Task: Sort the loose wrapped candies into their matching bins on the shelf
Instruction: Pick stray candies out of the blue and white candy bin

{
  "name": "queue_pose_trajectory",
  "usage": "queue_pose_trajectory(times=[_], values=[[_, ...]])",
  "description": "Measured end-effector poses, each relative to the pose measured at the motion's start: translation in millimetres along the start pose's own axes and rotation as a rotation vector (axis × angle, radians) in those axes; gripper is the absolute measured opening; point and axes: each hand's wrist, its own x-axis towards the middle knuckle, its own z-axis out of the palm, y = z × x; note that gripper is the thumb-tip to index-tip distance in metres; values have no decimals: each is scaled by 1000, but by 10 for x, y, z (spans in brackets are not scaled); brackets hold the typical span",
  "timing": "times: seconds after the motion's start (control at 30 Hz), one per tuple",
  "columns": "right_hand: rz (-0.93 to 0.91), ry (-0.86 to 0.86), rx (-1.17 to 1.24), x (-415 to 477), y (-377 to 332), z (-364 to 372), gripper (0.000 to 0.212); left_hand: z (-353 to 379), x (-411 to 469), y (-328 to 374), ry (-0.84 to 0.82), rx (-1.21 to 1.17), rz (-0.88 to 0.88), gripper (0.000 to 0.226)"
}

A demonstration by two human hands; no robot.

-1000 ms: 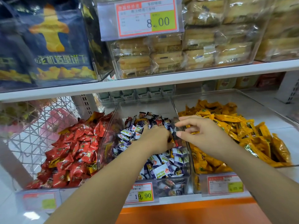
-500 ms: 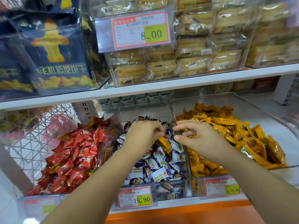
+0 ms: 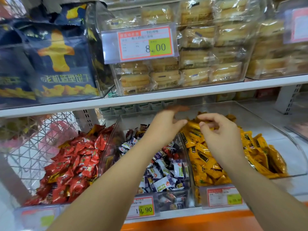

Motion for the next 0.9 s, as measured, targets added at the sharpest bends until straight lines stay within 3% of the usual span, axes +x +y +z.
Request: queue_pose_trajectory(times=[0.17, 0.27, 0.43, 0.6, 0.67, 0.9], values=[[-29, -200, -91, -24, -7, 84, 15, -297, -265, -453, -280, 219, -117, 16], [-19, -368, -151, -67, -8, 177, 16, -404, -382, -616, -481, 461, -164, 23], [-2, -430, -172, -90, -26, 229, 18, -402, -434, -680, -518, 725, -128, 32], [3, -442, -141, -84, -15, 211, 17, -373, -302, -636, -222, 502, -99, 18], [-3, -437, -141, -71, -2, 211, 17, -262, -158, -657, -196, 468, -84, 19], [-18, -465, -99, -57, 20, 198, 18, 82, 240, -707, -547, 378, -169, 23]])
